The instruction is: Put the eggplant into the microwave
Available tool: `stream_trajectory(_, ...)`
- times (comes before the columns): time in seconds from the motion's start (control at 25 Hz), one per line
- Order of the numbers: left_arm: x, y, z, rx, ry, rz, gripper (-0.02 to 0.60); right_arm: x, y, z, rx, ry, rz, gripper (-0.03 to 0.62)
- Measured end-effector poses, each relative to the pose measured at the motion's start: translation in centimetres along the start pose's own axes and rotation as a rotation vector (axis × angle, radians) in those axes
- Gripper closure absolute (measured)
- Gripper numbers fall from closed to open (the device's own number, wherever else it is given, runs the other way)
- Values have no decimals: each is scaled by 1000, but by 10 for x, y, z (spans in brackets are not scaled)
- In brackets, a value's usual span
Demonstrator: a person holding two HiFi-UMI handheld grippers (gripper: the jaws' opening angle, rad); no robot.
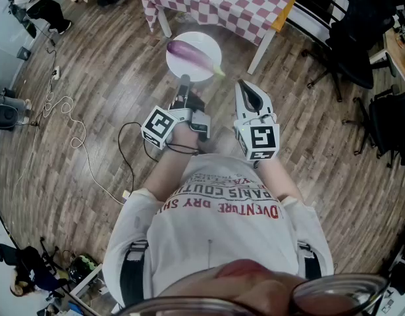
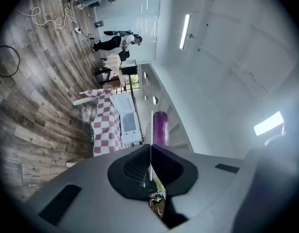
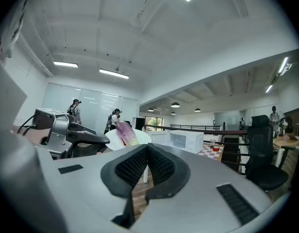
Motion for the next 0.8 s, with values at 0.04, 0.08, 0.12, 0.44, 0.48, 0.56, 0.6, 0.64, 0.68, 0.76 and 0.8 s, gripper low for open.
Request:
stream_trajectory(0.04,-1,0,-1,0,0,0,552,0,-2,-1,-1,-1,0,568)
stream_trajectory(0.08,-1,1,-2,0,-1,0,552,1,-3,-2,-1,-2,0,568)
stream_trajectory(0.12,-2,2,-3,0,-2,0,552,1,-4,-3,-2,-2,0,568)
stream_trajectory(0.44,2,-1,6,1,-10,-6,552,-5,1,2,11,19,1,568)
stream_trajectory(0.48,2,-2,8,2,-12,-8,552,-6,2,3,22,27,-3,568)
stream_trajectory(0.56,2,-4,12,4,-19,-12,552,-8,5,7,47,31,-8,568)
stream_trajectory(0.6,2,-5,13,5,-21,-13,552,-9,6,9,56,26,-8,568)
stream_trajectory(0.64,2,-6,15,7,-23,-14,552,-9,7,12,63,21,-7,568)
stream_trajectory(0.68,3,-8,16,5,-25,-18,552,-9,8,15,70,17,-6,568)
stream_trajectory(0.76,6,-14,16,-9,-28,-30,552,-6,12,20,86,9,-4,568)
stream_trajectory(0.8,9,-18,16,-20,-30,-36,552,-4,14,23,94,6,-4,568)
Point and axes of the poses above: the fingertips, and each gripper's own axes: x forward along the fingers, y to its right, z out of its underside, the point moved 3 cm from there along -x, backward along the fingers, and after that the axes turned 13 degrees about -z, right-handed, at the moved point
